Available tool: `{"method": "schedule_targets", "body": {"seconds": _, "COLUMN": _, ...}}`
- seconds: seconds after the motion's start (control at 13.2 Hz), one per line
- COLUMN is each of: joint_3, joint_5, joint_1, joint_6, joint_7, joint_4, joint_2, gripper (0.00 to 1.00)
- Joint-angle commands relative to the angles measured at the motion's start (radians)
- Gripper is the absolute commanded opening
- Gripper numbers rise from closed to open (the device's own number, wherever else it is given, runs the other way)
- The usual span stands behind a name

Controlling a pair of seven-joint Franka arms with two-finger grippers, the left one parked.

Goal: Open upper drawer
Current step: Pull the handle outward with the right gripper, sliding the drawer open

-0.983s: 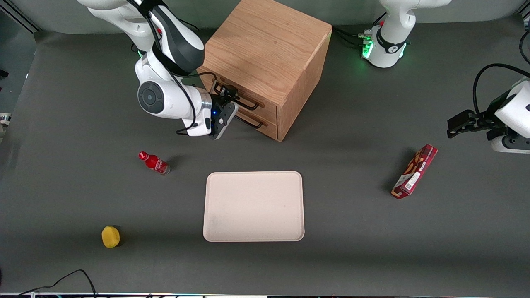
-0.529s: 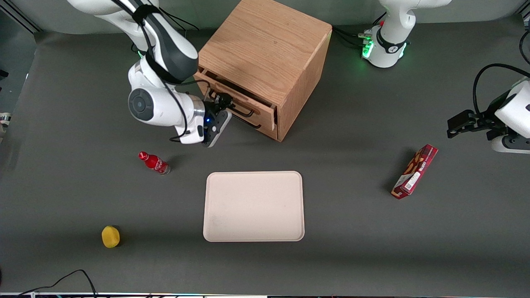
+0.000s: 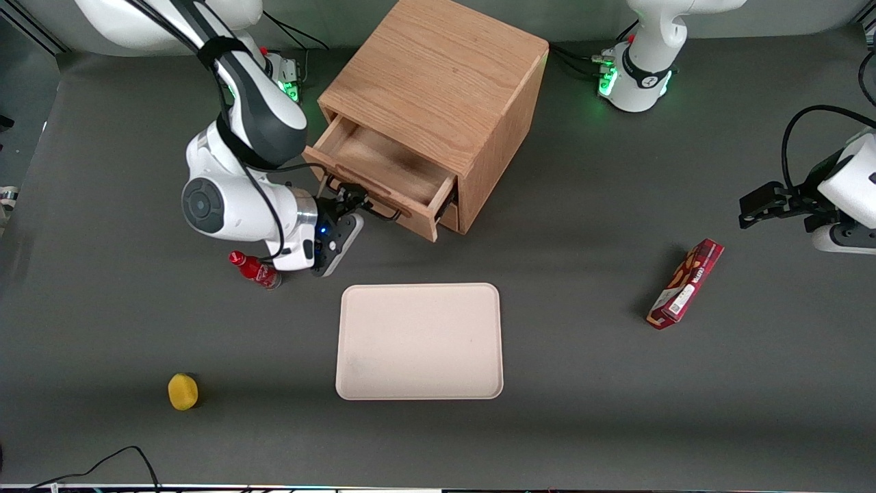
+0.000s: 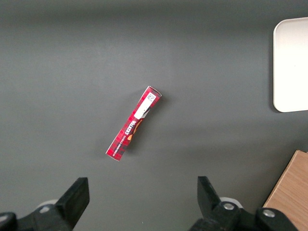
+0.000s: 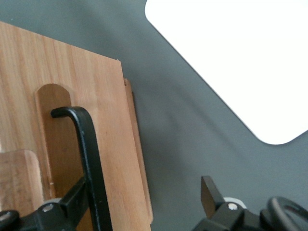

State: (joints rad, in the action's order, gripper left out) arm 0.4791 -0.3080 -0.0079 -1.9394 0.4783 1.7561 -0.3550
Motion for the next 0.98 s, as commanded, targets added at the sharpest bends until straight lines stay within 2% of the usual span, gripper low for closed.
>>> {"method": "schedule_targets", "body": {"seconds": 0.0, "joint_3": -0.025, "joint_5": 0.026, "joint_1": 0.005, "joint_6": 0.025, "joint_7": 0.058, "joint_4": -0.066, "joint_2": -0.053, "gripper": 1.00}}
{"method": "schedule_targets", "body": {"seconds": 0.45, "joint_3": -0.065, "joint_5": 0.101, "joint_1": 0.005, "joint_6": 0.026, "joint_7": 0.105, "joint_4": -0.159, "joint_2": -0.125, "gripper": 1.00}}
{"method": "schedule_targets", "body": {"seconds": 0.91, "joint_3": -0.100, "joint_5": 0.133, "joint_1": 0.006, "joint_6": 0.048, "joint_7": 0.163, "joint_4": -0.285, "joint_2": -0.220, "gripper": 1.00}}
